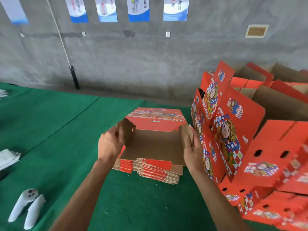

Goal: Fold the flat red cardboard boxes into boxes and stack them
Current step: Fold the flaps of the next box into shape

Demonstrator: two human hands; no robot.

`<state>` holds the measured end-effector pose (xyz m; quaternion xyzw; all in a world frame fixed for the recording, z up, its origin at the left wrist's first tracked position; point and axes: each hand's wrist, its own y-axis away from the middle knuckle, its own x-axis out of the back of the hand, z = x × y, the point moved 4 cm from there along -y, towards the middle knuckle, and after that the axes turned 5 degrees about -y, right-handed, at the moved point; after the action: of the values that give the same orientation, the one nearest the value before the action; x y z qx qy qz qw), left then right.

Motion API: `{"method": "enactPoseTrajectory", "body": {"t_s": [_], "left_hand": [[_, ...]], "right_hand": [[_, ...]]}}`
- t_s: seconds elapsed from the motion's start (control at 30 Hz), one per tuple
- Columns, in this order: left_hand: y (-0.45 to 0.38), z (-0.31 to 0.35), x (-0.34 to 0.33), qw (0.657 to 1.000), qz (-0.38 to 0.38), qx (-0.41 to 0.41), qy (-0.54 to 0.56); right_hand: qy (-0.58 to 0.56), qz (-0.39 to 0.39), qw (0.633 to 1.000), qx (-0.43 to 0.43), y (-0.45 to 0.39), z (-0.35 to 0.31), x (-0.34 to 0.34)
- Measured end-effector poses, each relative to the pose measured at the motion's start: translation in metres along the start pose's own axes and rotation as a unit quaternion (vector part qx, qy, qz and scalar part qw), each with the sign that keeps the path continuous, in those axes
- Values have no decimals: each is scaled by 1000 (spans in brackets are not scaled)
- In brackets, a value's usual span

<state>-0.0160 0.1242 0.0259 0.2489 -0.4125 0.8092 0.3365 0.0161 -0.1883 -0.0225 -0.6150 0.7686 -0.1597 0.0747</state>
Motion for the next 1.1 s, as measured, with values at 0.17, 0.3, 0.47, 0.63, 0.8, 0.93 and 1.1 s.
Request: {"method": "enactPoseTrajectory", "body": {"t_s": [0.17, 0.3, 0.47, 0.63, 0.8, 0.93, 1.1], "left_hand": [[37, 24, 70, 994, 52, -8, 93], [87, 43, 122, 989, 79, 13, 126], [161, 70, 166, 983, 71, 35, 163], [226, 118, 165, 980, 13, 7, 199], [273, 178, 143, 965, -37, -47, 257], [280, 213, 108, 960, -59, -66, 264], [295, 241, 37, 963, -137, -85, 214]], "right_hand": [[38, -15, 997, 71, 24, -58, 43], [42, -63, 992, 104, 58, -97, 89], [28, -110, 988, 102, 108, -140, 165], [72, -129, 989, 33, 142, -141, 259], [208, -133, 967, -61, 170, -107, 346], [239, -88, 958, -134, 172, -89, 402], [252, -31, 954, -161, 180, -70, 457]]}}
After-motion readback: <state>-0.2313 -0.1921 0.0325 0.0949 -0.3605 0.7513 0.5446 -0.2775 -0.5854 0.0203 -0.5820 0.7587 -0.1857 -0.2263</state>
